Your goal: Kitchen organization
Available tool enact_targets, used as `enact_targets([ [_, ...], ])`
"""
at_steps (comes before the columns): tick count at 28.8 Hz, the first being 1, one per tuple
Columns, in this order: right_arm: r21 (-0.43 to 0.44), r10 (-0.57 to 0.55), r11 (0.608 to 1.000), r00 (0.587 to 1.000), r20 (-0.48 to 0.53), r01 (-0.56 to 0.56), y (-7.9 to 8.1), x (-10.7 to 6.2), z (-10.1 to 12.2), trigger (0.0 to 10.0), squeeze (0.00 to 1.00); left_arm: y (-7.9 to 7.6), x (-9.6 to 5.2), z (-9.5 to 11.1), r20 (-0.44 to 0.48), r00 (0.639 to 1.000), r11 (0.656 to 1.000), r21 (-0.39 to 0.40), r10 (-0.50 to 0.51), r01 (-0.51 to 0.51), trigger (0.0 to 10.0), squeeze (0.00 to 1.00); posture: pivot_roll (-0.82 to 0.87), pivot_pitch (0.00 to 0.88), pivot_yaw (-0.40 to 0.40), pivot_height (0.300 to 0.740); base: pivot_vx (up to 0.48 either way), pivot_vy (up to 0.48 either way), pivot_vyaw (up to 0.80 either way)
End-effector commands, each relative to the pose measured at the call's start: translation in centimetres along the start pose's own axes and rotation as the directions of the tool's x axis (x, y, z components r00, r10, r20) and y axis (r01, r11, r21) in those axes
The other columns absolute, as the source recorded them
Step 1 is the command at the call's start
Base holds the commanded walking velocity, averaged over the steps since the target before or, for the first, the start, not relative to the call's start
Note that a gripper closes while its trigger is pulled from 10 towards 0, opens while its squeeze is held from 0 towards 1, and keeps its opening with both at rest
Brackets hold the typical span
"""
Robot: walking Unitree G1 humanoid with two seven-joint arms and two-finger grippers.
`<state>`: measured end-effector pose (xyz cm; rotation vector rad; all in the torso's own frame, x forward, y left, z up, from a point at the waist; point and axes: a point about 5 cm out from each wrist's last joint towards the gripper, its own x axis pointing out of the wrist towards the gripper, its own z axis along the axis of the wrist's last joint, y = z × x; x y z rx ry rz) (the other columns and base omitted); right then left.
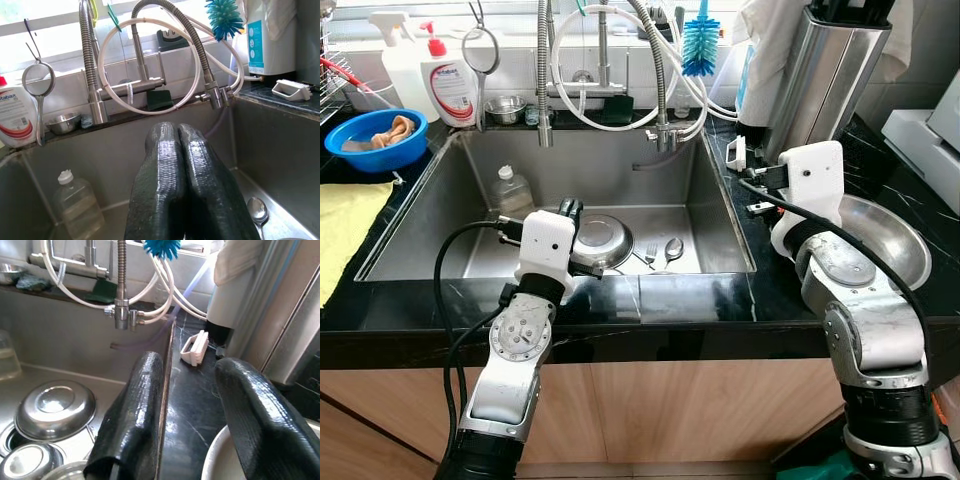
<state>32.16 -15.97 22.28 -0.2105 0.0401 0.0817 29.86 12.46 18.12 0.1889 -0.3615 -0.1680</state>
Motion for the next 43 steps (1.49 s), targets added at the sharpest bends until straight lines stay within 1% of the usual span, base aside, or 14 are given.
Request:
enact_targets([
  [1,-0.009,0.003,1.0,1.0,-0.028,-0.003,0.2,0.1,-0.5,10.0,1.0,0.1,0.2,0.1,0.004,1.0,1.0,0.004,0.003,-0.003,10.0,0.0,-0.17,0.0,-0.027,0.731,0.0,0.0,0.0],
  [14,-0.017,0.023,1.0,0.998,-0.062,-0.024,0.5,0.0,-0.8,10.0,1.0,0.1,0.2,0.1,0.004,1.0,1.0,0.008,-0.003,0.003,10.0,0.0,-0.16,0.0,-0.026,0.731,0.0,0.0,0.0],
  [16,-0.031,0.023,0.999,0.992,-0.123,-0.027,0.6,-0.2,-1.4,10.0,1.0,0.1,0.2,0.1,0.003,1.0,1.0,0.01,-0.007,0.007,10.0,0.0,-0.16,0.0,-0.026,0.731,0.0,0.0,0.0],
  [21,-0.045,0.014,0.999,0.98,-0.199,-0.023,0.4,-0.5,-2.6,10.0,1.0,0.0,0.1,0.1,0.002,1.0,1.0,0.009,-0.011,0.011,10.0,0.0,-0.16,0.0,-0.025,0.731,0.0,0.0,0.0],
  [22,-0.064,0.02,0.997,0.975,-0.221,-0.035,0.5,-0.6,-2.9,10.0,0.76,0.0,0.1,0.1,0.001,1.0,1.0,0.009,-0.015,0.015,10.0,0.0,-0.16,0.0,-0.025,0.731,0.0,0.0,0.0],
  [23,-0.07,0.016,0.997,0.973,-0.23,-0.033,0.4,-0.7,-3.1,10.0,0.0,-0.1,0.1,0.0,0.0,1.0,1.0,0.009,-0.018,0.018,10.0,0.0,-0.16,0.0,-0.023,0.731,0.0,0.0,0.0],
  [32,-0.095,-0.03,0.995,0.96,-0.278,0.004,-0.2,-0.8,-3.8,10.0,0.0,-0.3,0.1,0.1,0.004,1.0,1.0,0.005,-0.025,0.025,10.0,0.0,-0.16,0.0,-0.026,0.731,0.0,0.0,0.0],
  [36,-0.108,-0.064,0.994,0.95,-0.307,0.032,-0.6,-1.0,-4.2,10.0,0.0,-0.2,0.0,0.1,0.001,1.0,1.0,0.006,-0.023,0.023,10.0,0.0,-0.16,0.0,-0.025,0.731,0.0,0.0,0.0],
  [43,-0.113,-0.078,0.993,0.941,-0.329,0.043,-0.9,-1.1,-4.5,10.0,0.0,-0.1,0.0,0.0,-0.004,1.0,1.0,0.006,-0.022,0.022,10.0,0.0,-0.16,0.0,-0.026,0.731,0.0,0.0,0.0],
])
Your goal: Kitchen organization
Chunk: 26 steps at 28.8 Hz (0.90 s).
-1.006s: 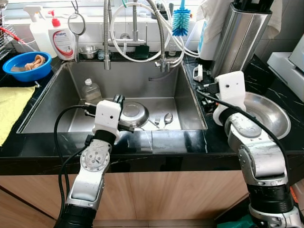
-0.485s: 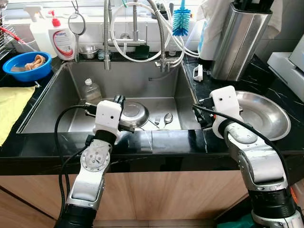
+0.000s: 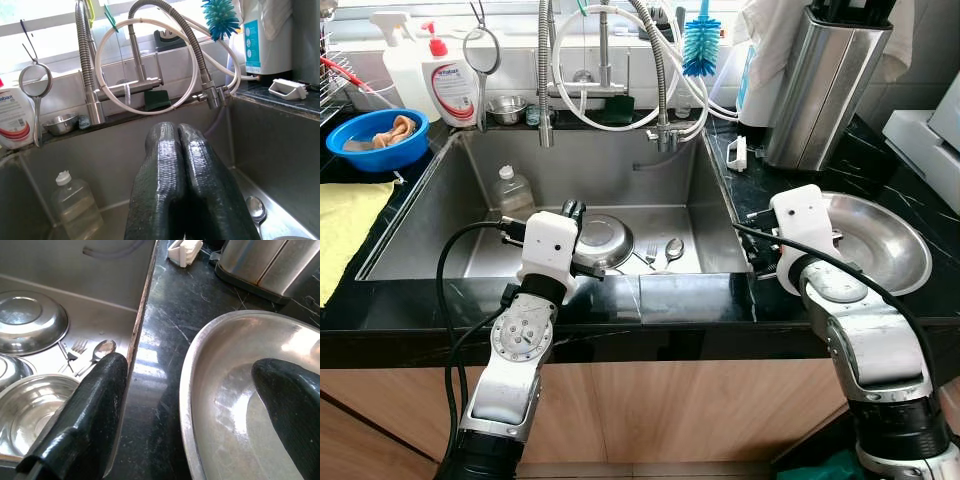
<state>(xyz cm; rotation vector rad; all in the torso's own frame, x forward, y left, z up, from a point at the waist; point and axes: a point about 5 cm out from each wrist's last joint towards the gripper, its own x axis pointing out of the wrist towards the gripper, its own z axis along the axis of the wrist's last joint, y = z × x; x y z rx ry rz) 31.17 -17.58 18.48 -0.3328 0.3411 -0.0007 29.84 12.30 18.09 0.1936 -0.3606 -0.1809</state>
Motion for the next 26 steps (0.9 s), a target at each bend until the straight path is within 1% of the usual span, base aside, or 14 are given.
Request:
enact_targets([
  [1,0.007,-0.007,1.0,1.0,-0.029,0.008,-0.1,0.0,-0.5,10.0,0.0,0.1,0.0,0.0,-0.005,1.0,1.0,0.004,-0.009,0.009,10.0,0.0,-0.16,0.0,-0.026,0.731,0.0,0.0,0.0],
  [5,0.001,-0.016,1.0,0.999,-0.043,0.016,-0.1,0.0,-0.6,10.0,0.0,0.1,0.1,0.0,-0.004,1.0,1.0,0.003,-0.009,0.009,10.0,0.0,-0.16,0.0,-0.025,0.731,0.0,0.0,0.0],
  [7,-0.001,-0.026,1.0,0.998,-0.066,0.026,-0.2,0.0,-1.1,10.0,0.0,0.0,0.1,0.0,-0.005,1.0,1.0,0.002,-0.01,0.01,10.0,0.0,-0.16,0.0,-0.024,0.731,0.0,0.0,0.0],
  [10,0.009,-0.029,1.0,0.997,-0.077,0.03,-0.2,0.0,-1.3,10.0,0.0,0.0,0.0,0.0,-0.007,1.0,1.0,0.003,-0.011,0.011,10.0,0.0,-0.16,0.0,-0.023,0.731,0.0,0.0,0.0],
  [11,0.03,-0.028,0.999,0.996,-0.086,0.031,-0.2,0.0,-1.5,10.0,0.0,0.0,0.0,0.0,-0.008,1.0,1.0,0.004,-0.012,0.012,10.0,0.0,-0.16,0.0,-0.023,0.731,0.0,0.0,0.0],
  [15,0.053,-0.013,0.998,0.997,-0.081,0.017,0.1,0.0,-1.5,10.0,0.0,0.1,0.0,0.0,-0.01,1.0,1.0,0.005,-0.012,0.012,10.0,0.0,-0.16,0.0,-0.022,0.731,0.0,0.0,0.0],
  [16,0.057,-0.008,0.998,0.997,-0.079,0.013,0.2,0.0,-1.5,6.7,0.0,0.1,0.0,0.0,-0.011,1.0,1.0,0.005,-0.012,0.012,10.0,0.0,-0.16,0.0,-0.022,0.731,0.0,0.0,0.0],
  [17,0.06,-0.004,0.998,0.997,-0.075,0.008,0.3,0.0,-1.4,0.0,0.0,0.1,0.0,0.0,-0.011,1.0,1.0,0.006,-0.012,0.012,10.0,0.0,-0.16,0.0,-0.022,0.731,0.0,0.0,0.0],
  [26,0.075,-0.001,0.997,0.998,-0.066,0.006,0.5,0.0,-1.2,0.0,0.0,0.2,0.0,0.0,-0.01,1.0,1.0,0.009,-0.013,0.013,10.0,0.0,-0.15,0.0,-0.021,0.731,0.0,0.0,0.0],
])
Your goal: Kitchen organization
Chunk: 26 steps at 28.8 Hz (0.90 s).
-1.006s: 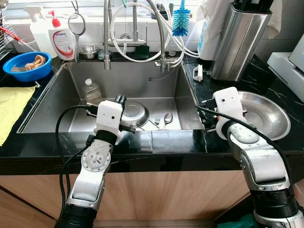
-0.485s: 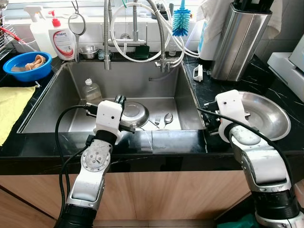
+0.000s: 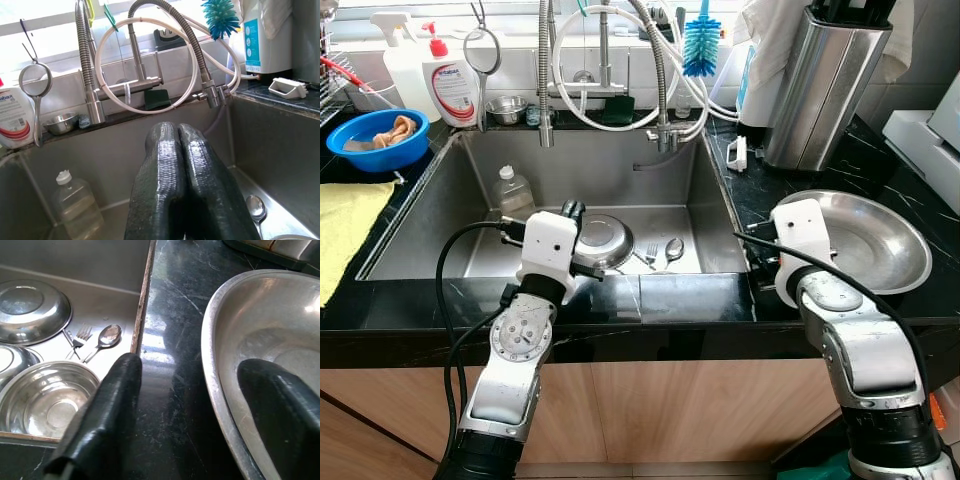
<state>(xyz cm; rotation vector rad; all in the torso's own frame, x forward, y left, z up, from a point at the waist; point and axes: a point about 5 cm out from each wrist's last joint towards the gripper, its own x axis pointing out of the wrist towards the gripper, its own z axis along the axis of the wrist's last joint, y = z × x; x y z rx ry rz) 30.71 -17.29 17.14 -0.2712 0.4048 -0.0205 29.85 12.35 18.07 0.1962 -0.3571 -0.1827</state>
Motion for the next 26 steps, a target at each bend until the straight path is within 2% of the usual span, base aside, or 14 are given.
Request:
enact_targets([
  [1,0.013,-0.004,1.0,1.0,-0.002,0.004,-0.19,0.0,0.06,0.0,0.0,0.11,-0.02,0.03,-0.007,1.0,1.0,0.007,-0.011,0.011,10.0,0.0,-0.15,0.0,-0.021,0.731,0.0,0.0,0.0],
  [26,0.021,-0.001,1.0,1.0,0.004,0.001,-0.14,0.09,0.36,0.0,0.0,0.1,0.1,-0.02,-0.006,1.0,1.0,0.006,-0.013,0.013,10.0,0.0,-0.15,0.0,-0.022,0.731,0.0,0.0,0.0],
])
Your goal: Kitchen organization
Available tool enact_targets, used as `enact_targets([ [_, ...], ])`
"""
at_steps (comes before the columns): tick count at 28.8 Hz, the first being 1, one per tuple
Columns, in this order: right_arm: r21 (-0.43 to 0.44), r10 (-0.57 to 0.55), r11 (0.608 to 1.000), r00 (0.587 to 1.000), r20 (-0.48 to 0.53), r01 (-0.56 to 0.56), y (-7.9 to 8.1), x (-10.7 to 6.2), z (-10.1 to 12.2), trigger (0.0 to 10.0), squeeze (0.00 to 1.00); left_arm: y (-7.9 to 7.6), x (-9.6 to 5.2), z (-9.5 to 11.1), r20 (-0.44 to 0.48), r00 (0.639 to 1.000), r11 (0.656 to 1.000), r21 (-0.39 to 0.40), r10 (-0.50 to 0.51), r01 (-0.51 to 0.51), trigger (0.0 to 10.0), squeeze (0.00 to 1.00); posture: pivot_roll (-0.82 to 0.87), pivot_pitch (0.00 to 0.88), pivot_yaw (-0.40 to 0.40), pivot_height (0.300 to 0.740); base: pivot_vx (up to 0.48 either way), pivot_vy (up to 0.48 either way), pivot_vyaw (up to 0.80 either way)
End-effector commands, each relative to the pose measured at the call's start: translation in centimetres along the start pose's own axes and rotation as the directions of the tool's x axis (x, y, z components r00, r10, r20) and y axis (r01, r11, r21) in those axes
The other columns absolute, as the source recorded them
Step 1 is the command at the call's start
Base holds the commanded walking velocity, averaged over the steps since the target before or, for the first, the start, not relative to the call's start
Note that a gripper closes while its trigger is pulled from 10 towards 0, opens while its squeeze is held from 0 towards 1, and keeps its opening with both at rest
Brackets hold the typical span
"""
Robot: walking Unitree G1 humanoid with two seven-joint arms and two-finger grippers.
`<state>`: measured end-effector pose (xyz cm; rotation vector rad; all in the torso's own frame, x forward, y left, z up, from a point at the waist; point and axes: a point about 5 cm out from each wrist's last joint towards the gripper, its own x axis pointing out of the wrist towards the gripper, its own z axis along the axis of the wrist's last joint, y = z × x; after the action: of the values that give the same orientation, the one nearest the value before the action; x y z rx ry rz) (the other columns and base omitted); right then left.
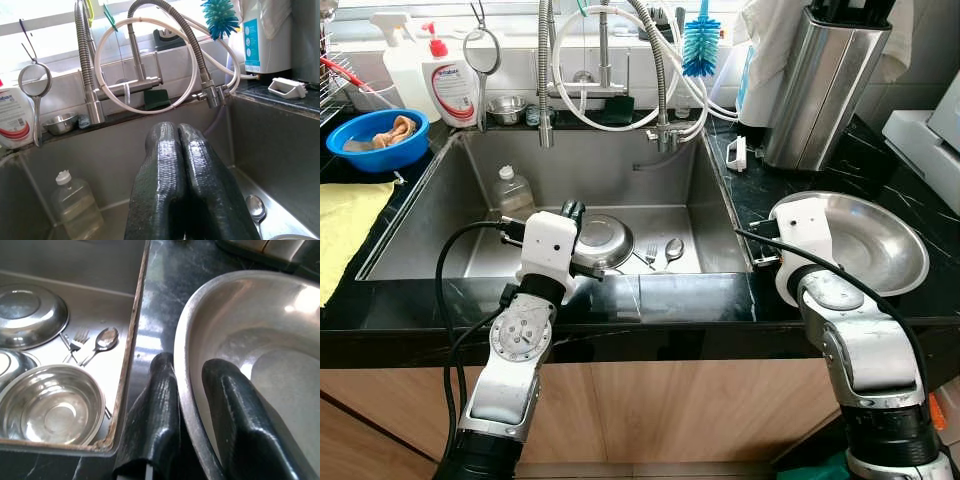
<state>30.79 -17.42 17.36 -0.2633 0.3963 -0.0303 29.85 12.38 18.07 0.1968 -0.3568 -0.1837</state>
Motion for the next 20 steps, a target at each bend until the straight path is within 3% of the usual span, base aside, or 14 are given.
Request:
enact_targets([
  [1,0.011,0.007,1.0,1.0,-0.002,-0.007,0.0,0.1,0.2,0.0,0.0,0.1,0.1,0.0,-0.006,1.0,1.0,0.005,-0.012,0.012,10.0,0.0,-0.15,0.0,-0.022,0.731,0.0,0.0,0.0],
  [13,0.0,0.01,1.0,1.0,0.01,-0.01,0.1,0.1,0.3,0.0,0.0,0.0,0.1,-0.1,-0.01,1.0,1.0,0.004,-0.013,0.013,10.0,0.0,-0.15,0.0,-0.023,0.731,0.0,0.0,0.0],
  [14,-0.042,0.093,0.995,0.972,0.215,-0.086,1.1,-0.3,3.2,10.0,0.0,0.0,0.1,-0.1,-0.011,1.0,1.0,-0.001,-0.011,0.011,10.0,0.0,-0.16,0.0,-0.026,0.731,0.0,0.0,0.0],
  [16,-0.067,0.131,0.991,0.943,0.306,-0.116,1.5,-0.6,4.5,10.0,0.0,0.0,0.1,-0.2,-0.01,1.0,1.0,-0.003,-0.009,0.009,10.0,0.0,-0.16,0.0,-0.027,0.731,0.0,0.0,0.0],
  [20,-0.071,0.171,0.985,0.91,0.378,-0.155,1.9,-1.2,5.7,10.0,0.0,0.0,0.1,-0.1,-0.01,1.0,1.0,-0.004,-0.004,0.004,10.0,0.0,-0.16,0.0,-0.031,0.731,0.0,0.0,0.0],
])
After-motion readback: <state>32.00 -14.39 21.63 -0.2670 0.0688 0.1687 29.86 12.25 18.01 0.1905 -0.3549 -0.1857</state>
